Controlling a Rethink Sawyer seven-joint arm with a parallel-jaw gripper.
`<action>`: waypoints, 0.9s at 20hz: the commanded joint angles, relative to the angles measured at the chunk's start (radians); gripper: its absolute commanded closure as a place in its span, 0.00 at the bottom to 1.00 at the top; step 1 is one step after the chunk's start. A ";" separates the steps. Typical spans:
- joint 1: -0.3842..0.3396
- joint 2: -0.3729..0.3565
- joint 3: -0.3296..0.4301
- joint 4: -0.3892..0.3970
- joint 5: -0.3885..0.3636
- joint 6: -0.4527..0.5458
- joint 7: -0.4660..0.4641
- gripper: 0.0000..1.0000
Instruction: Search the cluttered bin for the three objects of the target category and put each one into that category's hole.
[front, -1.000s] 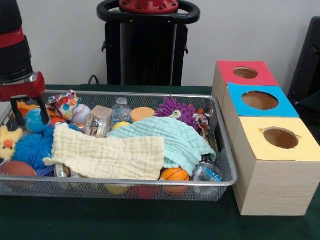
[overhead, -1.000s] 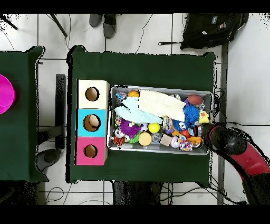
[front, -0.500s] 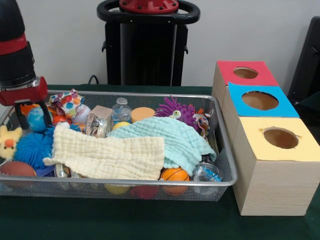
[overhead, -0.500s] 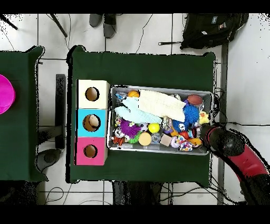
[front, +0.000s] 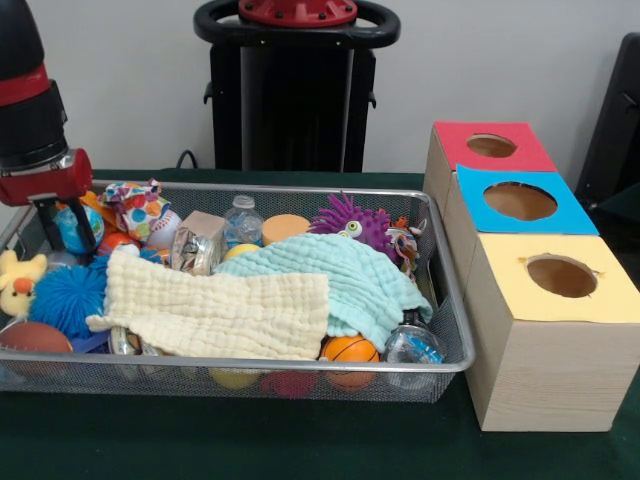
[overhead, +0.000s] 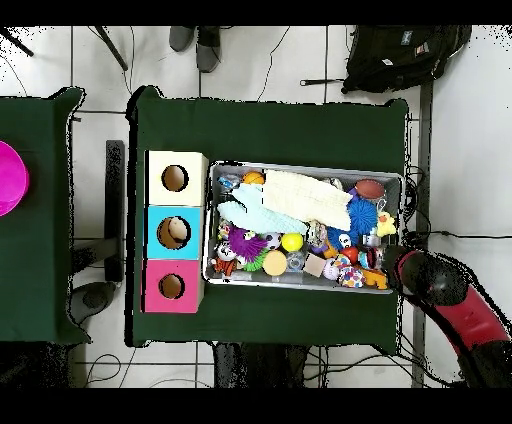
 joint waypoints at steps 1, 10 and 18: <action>-0.023 0.053 0.062 0.085 -0.053 -0.026 0.076 1.00; -0.015 0.021 0.063 0.106 -0.046 -0.029 0.105 1.00; 0.015 -0.033 0.063 0.119 -0.034 -0.038 0.135 1.00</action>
